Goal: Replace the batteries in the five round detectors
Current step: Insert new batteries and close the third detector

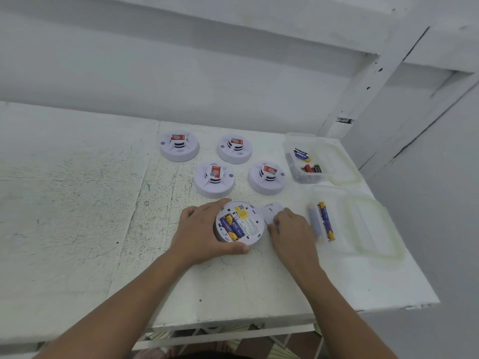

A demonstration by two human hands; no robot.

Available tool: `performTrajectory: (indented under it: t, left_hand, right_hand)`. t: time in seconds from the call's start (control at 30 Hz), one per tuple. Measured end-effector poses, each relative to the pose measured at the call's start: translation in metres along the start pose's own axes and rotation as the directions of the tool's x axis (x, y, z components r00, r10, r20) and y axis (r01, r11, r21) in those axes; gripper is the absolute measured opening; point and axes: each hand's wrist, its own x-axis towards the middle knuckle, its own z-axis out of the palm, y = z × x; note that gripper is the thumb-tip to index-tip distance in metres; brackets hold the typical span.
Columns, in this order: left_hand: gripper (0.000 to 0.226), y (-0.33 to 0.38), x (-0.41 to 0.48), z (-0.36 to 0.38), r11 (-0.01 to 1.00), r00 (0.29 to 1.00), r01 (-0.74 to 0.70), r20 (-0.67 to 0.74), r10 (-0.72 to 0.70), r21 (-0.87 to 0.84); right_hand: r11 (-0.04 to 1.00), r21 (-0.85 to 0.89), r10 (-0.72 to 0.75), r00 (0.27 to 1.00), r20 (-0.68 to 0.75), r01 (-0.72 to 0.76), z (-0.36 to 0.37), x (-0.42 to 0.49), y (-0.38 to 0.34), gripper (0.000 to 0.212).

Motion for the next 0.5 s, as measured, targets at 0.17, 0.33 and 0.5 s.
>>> performTrajectory:
  t: [0.17, 0.33, 0.5]
  left_hand:
    - [0.128, -0.006, 0.001, 0.001, 0.999, 0.998, 0.036, 0.059, -0.036, 0.003]
    - [0.122, -0.003, -0.001, -0.004, 0.999, 0.998, 0.023, 0.063, -0.021, -0.030]
    - [0.118, -0.004, -0.001, -0.003, 0.998, 0.999, 0.007, 0.053, -0.003, -0.066]
  right_hand:
    - [0.990, 0.120, 0.069, 0.996, 0.059, -0.076, 0.007, 0.002, 0.000, 0.012]
    - [0.803, 0.529, 0.185, 0.959, 0.215, -0.273, -0.011, 0.011, 0.002, 0.011]
    - [0.673, 0.713, -0.015, 0.961, 0.277, -0.196, -0.031, 0.024, 0.003, 0.005]
